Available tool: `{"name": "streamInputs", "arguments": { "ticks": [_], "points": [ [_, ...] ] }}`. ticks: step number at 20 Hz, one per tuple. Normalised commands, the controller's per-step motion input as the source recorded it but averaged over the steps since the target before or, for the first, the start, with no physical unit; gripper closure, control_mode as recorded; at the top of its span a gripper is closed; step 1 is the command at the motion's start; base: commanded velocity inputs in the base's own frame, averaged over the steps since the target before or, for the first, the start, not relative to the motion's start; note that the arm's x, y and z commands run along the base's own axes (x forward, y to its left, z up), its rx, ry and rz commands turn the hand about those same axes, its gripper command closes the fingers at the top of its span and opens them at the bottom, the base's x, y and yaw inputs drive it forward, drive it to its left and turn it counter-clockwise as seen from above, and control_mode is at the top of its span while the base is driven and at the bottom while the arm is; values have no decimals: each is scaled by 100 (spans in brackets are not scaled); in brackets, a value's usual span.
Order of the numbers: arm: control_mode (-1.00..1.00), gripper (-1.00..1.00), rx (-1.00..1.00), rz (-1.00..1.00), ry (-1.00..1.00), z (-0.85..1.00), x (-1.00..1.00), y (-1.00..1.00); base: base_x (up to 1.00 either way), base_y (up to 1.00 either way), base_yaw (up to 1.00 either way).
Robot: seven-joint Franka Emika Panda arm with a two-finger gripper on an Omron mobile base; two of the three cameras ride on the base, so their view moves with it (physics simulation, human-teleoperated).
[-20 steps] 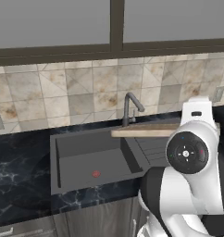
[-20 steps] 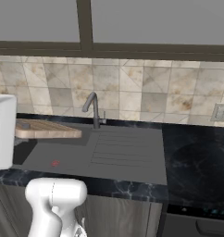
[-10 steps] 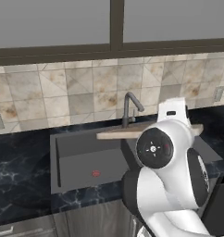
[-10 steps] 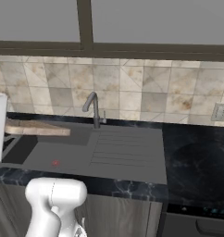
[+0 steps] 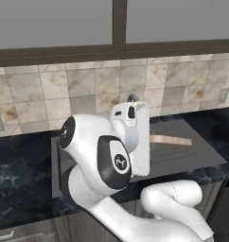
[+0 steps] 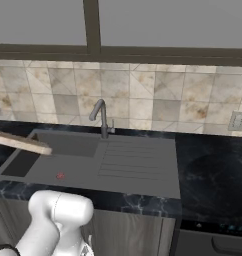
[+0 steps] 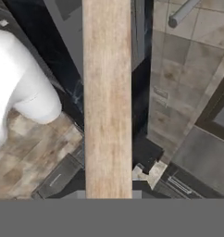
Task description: Move the cutting board and knife to the sink. Then move spray from the cabinet to the counter.
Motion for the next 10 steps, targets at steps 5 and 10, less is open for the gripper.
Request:
{"name": "streamInputs", "arguments": {
  "ticks": [5, 10],
  "points": [
    [-100, 100, 0, -36, 15, -2, 29, 40, 0, 0, 0],
    [-100, 100, 0, -13, 2, -42, 57, -2, 0, 0, 0]
  ]
}}
